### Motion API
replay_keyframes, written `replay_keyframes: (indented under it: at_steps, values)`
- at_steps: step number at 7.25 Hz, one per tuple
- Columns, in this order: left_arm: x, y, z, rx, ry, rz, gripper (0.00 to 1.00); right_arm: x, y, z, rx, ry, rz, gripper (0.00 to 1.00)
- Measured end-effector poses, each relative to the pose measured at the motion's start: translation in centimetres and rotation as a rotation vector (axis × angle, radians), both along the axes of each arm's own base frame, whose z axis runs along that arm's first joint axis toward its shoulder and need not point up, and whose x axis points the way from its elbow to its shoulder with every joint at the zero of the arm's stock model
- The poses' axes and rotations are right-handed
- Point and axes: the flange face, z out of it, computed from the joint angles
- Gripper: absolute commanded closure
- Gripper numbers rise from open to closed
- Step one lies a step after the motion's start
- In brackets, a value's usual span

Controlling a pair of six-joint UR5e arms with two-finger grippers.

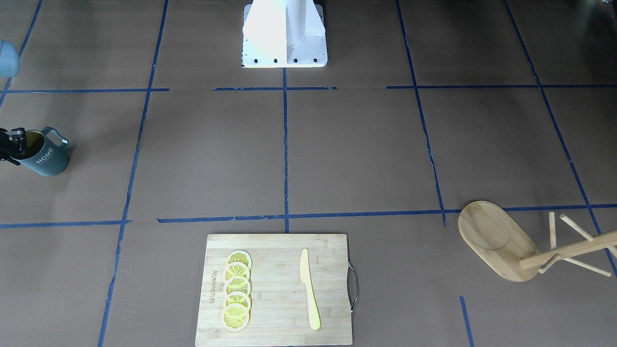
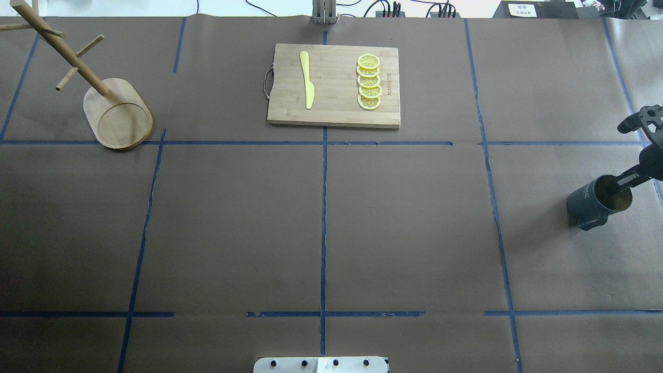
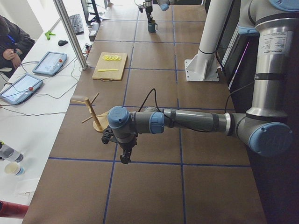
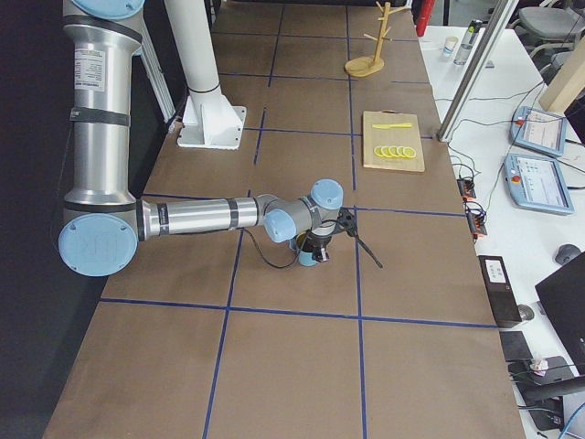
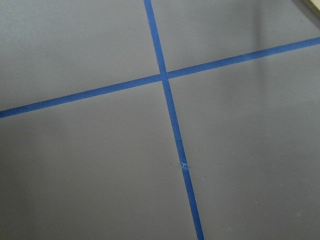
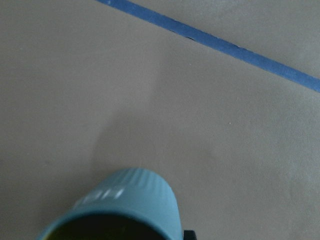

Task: Hang cup on storage rack
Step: 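Carry the teal mug with the right gripper to the table centre and set it down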

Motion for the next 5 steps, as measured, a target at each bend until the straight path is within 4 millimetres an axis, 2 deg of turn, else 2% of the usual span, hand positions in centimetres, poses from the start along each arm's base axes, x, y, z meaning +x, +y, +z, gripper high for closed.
replay_keyframes:
  at_steps: [1, 3, 4, 5]
  values:
    - [0.0, 0.0, 0.0, 0.001, 0.0, 0.0, 0.0, -0.1, -0.1, -0.5, -0.019, -0.006, 0.026, 1.0]
    - [0.0, 0.0, -0.1, 0.003, 0.0, 0.0, 0.0, -0.7, -0.8, -3.8, -0.042, -0.046, 0.069, 1.0]
    - [0.0, 0.0, -0.2, 0.004, 0.0, 0.0, 0.0, -1.4, -1.7, -6.6, -0.051, -0.062, 0.093, 1.0]
    - [0.0, 0.0, -0.2, 0.004, 0.0, 0.0, 0.0, -2.5, -2.9, -10.3, -0.065, -0.07, 0.114, 1.0]
